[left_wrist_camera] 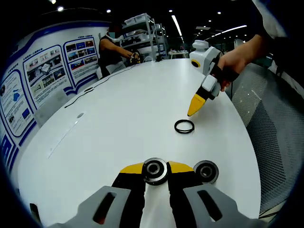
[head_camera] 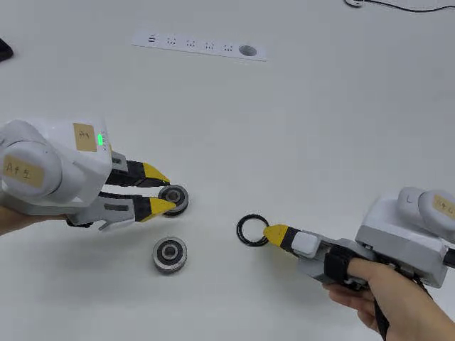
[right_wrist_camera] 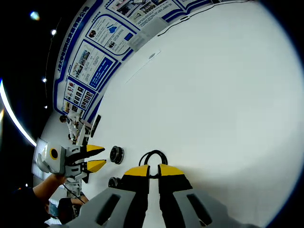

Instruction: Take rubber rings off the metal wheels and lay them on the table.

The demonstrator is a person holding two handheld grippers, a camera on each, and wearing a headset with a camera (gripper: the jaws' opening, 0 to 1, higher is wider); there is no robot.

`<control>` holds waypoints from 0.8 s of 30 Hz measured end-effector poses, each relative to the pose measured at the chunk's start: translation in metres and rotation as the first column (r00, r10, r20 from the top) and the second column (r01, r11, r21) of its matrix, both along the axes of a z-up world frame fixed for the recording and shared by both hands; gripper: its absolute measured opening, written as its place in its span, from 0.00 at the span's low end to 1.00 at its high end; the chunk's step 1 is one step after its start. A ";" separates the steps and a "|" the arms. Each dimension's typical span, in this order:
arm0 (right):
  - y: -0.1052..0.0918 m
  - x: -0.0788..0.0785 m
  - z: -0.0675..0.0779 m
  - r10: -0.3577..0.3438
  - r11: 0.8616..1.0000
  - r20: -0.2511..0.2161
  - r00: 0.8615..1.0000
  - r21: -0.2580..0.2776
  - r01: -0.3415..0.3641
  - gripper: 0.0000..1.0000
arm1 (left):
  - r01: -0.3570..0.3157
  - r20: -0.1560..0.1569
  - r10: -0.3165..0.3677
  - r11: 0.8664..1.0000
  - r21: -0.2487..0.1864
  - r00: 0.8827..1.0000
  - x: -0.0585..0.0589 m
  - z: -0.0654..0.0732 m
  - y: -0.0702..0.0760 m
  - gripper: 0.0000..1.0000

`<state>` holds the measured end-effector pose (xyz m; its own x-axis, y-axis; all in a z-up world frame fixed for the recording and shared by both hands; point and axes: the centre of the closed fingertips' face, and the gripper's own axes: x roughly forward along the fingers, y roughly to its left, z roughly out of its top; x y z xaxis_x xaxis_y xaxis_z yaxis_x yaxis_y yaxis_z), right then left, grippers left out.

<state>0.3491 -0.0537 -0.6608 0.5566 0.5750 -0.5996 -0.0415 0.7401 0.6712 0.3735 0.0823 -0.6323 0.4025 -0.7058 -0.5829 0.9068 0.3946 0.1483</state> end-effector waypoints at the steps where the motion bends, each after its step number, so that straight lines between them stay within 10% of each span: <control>1: -0.001 0.003 0.002 -0.014 1.000 0.021 1.000 -0.003 0.014 0.08 | -0.001 0.002 0.001 1.000 0.000 1.000 0.001 0.000 0.000 0.18; 24: 0.017 0.012 0.025 -0.019 0.996 0.082 0.996 0.087 0.012 0.08 | -0.006 -0.043 0.007 1.000 0.020 0.999 0.010 -0.016 -0.002 0.16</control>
<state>0.3616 -0.0365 -0.6362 0.6117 0.6137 -0.4992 -0.0886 0.6802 0.7276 0.3830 0.0801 -0.6487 0.3812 -0.6917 -0.6134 0.9100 0.3979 0.1168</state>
